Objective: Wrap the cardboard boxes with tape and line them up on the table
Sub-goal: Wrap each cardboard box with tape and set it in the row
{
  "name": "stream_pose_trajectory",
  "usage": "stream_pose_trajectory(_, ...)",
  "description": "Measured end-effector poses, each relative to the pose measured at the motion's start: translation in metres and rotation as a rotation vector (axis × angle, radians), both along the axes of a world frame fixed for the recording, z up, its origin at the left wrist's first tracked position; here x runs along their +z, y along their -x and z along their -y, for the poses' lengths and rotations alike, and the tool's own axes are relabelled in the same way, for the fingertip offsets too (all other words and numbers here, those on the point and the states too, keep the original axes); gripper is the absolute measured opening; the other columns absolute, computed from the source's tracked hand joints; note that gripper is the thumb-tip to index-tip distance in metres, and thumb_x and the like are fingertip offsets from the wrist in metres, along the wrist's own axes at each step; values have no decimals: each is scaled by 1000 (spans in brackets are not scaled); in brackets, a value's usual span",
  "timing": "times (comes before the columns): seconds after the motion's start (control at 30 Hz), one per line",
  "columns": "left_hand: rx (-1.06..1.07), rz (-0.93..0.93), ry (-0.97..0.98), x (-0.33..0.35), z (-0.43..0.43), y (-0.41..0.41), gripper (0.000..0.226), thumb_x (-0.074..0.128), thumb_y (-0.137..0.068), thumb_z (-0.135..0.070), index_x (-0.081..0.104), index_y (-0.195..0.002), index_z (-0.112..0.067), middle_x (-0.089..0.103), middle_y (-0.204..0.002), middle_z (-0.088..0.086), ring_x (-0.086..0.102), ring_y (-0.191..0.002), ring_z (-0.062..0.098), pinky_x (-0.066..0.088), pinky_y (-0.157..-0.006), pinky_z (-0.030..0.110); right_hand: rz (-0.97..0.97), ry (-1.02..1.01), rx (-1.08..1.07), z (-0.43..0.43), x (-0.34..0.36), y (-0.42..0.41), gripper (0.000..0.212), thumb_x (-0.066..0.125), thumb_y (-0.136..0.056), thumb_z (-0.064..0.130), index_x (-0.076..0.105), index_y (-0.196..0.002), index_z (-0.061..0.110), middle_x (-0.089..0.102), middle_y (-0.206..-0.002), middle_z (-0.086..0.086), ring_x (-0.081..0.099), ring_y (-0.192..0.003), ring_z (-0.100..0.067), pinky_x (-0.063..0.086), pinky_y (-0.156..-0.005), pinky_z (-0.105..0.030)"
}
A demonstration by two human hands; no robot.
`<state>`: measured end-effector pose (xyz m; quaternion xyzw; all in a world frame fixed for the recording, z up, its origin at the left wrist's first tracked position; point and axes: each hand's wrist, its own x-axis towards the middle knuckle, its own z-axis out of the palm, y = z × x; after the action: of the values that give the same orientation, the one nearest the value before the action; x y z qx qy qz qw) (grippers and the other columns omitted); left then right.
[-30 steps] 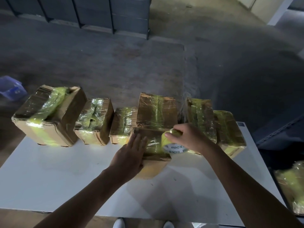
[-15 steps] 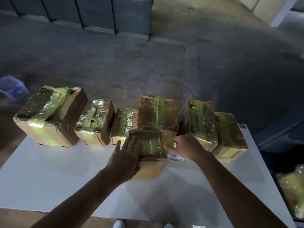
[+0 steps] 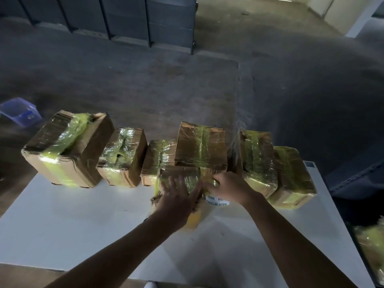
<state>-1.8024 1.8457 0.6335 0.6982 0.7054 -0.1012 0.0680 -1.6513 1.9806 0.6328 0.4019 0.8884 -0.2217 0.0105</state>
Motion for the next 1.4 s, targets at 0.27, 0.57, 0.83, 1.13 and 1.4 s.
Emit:
stream_pose_trajectory(0.27,76,409,-297,-7,17,6,73,16,-96,-59,7,-153,-14,28,-150,34,28,-136,56,31,-103,68,-461,360,-125,-12,38,-26,32,54,-95,42,60,-76,18,55,-66,6,54,-58,-2,41,-57,-17)
stream_pose_trajectory(0.57,65,477,-415,-21,30,12,61,33,-96,-48,23,-147,-16,46,-138,32,42,-126,57,39,-92,70,-319,10,-85,-5,27,-33,40,60,-90,39,51,-59,16,38,-48,7,32,-43,-7,24,-45,-21)
stream_pose_trajectory(0.83,106,562,-330,-21,39,14,67,32,-97,-55,25,-150,-14,39,-146,28,34,-133,54,38,-98,70,-138,84,-97,11,-8,-31,42,59,-88,51,63,-76,11,58,-61,-1,49,-49,-16,35,-51,-29)
stream_pose_trajectory(1.13,-54,144,-109,6,18,28,87,66,-87,-44,8,-152,-37,-7,-162,16,35,-137,37,52,-96,44,40,-40,-35,26,-5,-4,38,53,-86,59,59,-78,22,54,-61,9,57,-60,-12,35,-50,-22)
stream_pose_trajectory(1.4,-104,170,-27,7,10,38,81,67,-87,-36,15,-149,-46,14,-157,25,59,-117,35,53,-92,38,-226,113,-135,24,-1,-21,40,60,-89,51,53,-63,21,47,-53,7,43,-48,-7,31,-51,-23)
